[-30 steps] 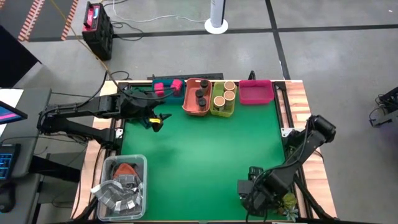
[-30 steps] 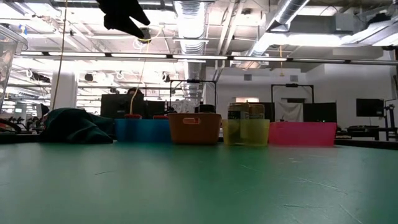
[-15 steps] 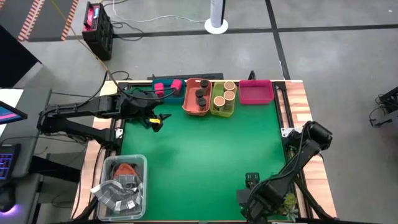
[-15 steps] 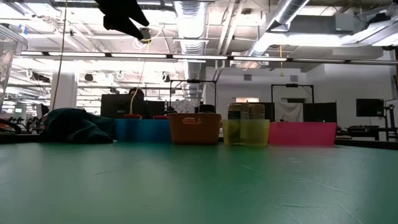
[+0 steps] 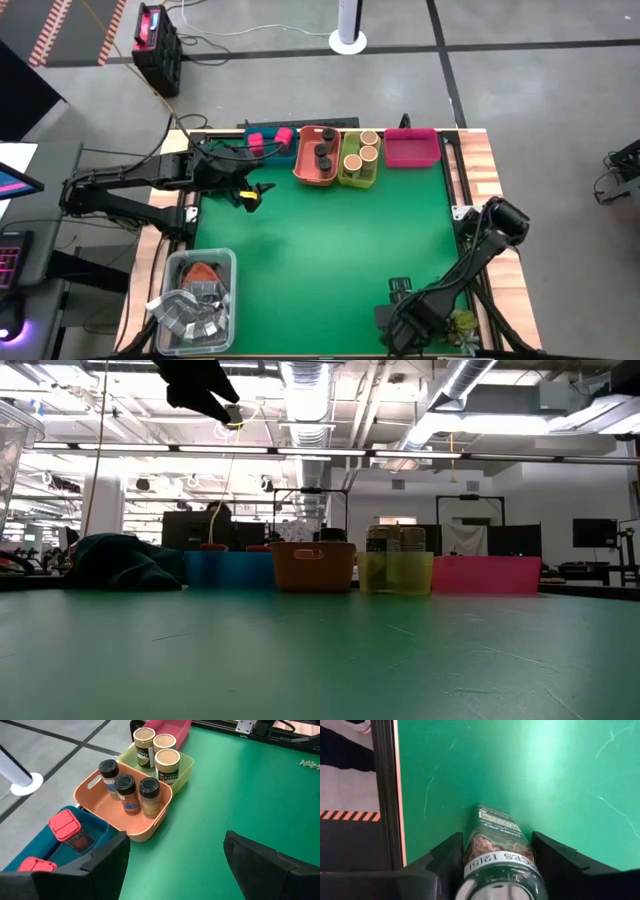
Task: Sort spices by type
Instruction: Put the bottom green seasoning bottle into the red bin
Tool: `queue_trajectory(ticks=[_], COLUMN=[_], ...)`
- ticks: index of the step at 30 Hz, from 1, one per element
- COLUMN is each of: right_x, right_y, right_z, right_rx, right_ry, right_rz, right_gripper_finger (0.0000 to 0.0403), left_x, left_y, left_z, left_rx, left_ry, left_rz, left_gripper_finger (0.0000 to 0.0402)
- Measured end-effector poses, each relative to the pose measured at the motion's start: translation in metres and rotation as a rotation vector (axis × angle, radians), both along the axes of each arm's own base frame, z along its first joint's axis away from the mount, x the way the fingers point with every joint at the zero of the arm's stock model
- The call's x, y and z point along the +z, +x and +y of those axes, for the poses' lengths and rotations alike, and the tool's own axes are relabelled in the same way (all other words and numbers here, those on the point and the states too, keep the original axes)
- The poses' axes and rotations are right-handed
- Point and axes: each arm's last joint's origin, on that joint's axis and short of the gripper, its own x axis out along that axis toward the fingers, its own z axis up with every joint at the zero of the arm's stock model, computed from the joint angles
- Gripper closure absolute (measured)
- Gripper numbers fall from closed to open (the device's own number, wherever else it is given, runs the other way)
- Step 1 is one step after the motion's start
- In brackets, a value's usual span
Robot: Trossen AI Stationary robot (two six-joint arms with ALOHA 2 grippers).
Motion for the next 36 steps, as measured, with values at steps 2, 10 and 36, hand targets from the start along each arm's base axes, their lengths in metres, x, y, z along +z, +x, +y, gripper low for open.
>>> queue_trajectory(ticks=[2, 10, 36], right_x=[0.000, -0.001, 0.010], right_y=[0.002, 0.010, 0.026], right_z=[-0.002, -0.016, -0.081], right_rx=[-0.004, 0.051, 0.057], right_ry=[-0.003, -0.028, -0.333], right_rz=[0.003, 0.034, 0.098], right_gripper_finger=[0.0164, 0.0168, 0.0169], left_x=[0.000, 0.000, -0.001], left_y=[0.000, 0.000, 0.000], left_z=[0.000, 0.000, 0.000], left_rx=[0.000, 0.000, 0.004], left_ry=[0.000, 0.000, -0.007], left_rz=[-0.001, -0.001, 0.007], left_gripper_finger=[0.0096, 0.0096, 0.0096])
